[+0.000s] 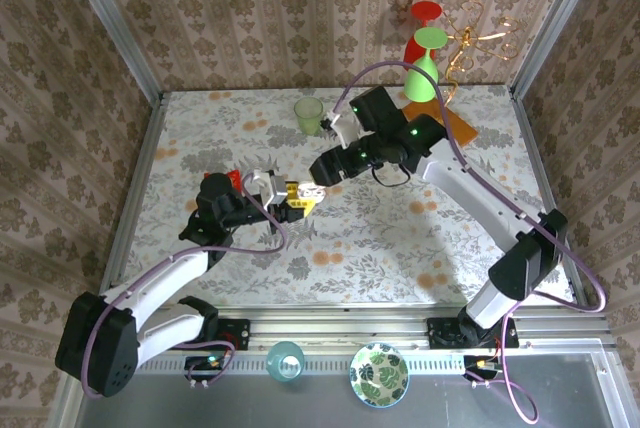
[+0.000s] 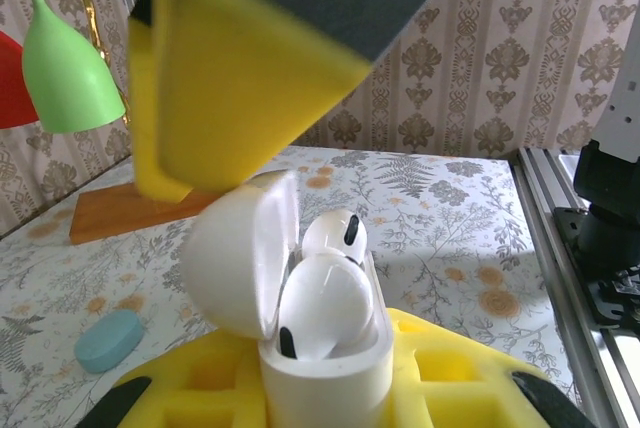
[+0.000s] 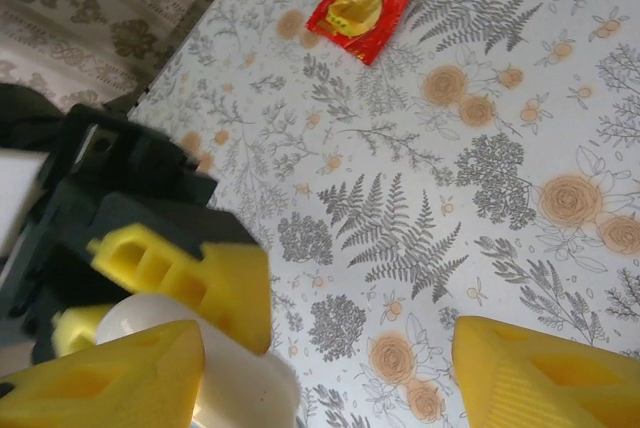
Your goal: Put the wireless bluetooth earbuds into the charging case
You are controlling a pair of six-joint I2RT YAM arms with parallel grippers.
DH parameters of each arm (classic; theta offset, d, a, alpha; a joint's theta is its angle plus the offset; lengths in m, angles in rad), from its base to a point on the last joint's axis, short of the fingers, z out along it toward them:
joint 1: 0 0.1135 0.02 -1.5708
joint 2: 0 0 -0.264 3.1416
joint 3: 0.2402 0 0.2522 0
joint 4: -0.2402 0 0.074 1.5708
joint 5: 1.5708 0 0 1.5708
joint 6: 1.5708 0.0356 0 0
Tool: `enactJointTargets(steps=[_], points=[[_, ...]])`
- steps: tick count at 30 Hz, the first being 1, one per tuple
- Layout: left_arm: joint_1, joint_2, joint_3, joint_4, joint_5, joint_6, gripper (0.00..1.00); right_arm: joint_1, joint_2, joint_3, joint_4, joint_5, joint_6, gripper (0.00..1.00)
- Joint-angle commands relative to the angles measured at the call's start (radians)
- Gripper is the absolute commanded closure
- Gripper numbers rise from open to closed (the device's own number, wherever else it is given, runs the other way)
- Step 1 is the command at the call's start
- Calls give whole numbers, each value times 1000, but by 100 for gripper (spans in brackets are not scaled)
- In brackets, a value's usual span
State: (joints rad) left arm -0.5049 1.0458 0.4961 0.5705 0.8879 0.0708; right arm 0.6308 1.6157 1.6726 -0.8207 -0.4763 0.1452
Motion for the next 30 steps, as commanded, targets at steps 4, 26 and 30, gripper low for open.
enactJointTargets(steps=[4,26,30], points=[[2,9,31,67,-11,-39,100,3,-104,-67,9,-98,-84,32],[-26,8,33,68,108,-8,100,-54,91,89,-145,-124,-107,37],[-24,10,24,63,85,-12,100,-46,77,71,-188,-157,-177,37]])
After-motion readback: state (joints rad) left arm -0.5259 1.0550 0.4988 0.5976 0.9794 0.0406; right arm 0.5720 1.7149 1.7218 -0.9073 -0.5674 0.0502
